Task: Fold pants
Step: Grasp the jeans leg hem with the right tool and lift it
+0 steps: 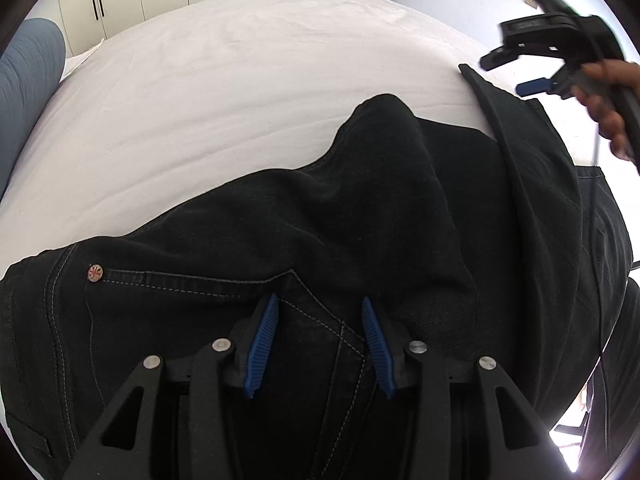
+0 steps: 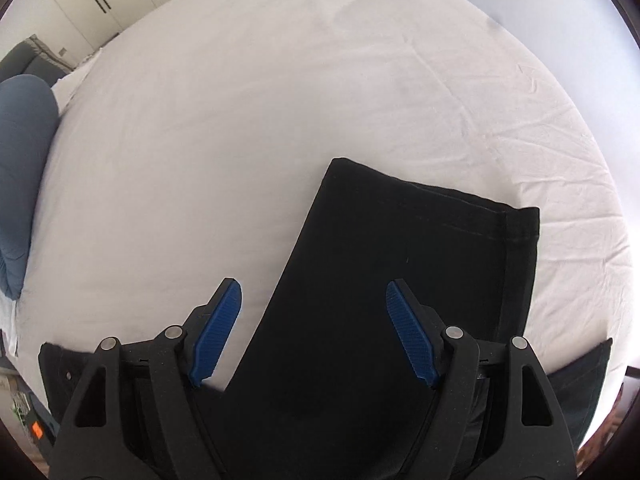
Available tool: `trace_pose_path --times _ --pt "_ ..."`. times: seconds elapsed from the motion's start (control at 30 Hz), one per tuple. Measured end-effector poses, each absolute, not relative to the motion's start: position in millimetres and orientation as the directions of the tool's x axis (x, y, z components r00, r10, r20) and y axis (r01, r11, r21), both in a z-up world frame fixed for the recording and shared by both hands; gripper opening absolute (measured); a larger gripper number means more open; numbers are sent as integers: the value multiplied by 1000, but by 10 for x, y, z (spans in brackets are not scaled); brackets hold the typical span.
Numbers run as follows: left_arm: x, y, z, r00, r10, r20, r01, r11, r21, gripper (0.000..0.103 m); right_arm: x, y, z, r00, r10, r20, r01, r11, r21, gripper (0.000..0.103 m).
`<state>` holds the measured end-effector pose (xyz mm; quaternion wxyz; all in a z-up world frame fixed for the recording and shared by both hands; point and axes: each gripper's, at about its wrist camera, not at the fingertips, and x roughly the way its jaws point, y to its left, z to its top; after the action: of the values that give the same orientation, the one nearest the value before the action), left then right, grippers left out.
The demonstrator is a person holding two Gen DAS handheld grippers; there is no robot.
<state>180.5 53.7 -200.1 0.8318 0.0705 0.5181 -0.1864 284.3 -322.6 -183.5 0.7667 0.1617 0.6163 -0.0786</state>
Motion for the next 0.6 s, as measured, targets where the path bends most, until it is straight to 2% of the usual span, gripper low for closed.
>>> trace_pose_path --times 0.23,0.33,0.43,0.47,0.5,0.6 --pt "1815 572 -1999 403 -259 -878 369 924 -103 45 3224 -3174 -2415 63 -43 -997 371 928 -17 75" --pt "1746 685 -1976 410 -257 -875 368 924 -99 45 3304 -3141 -2427 83 -73 -994 374 927 -36 73" --pt "1699 774 -1944 413 -258 -873 366 925 -101 45 3366 -3182 -2415 114 -35 -993 384 923 12 37" --pt "1690 776 -1951 413 -258 -873 364 926 -101 45 3376 -3211 -2396 124 -17 -992 387 922 32 19" --pt "1684 778 -1954 414 -257 -873 363 926 -101 45 3376 -3243 -2376 132 5 -991 393 918 57 10" --pt "1689 767 -1969 411 -252 -876 361 928 -97 45 3295 -3412 -2219 197 64 -978 415 899 142 5"
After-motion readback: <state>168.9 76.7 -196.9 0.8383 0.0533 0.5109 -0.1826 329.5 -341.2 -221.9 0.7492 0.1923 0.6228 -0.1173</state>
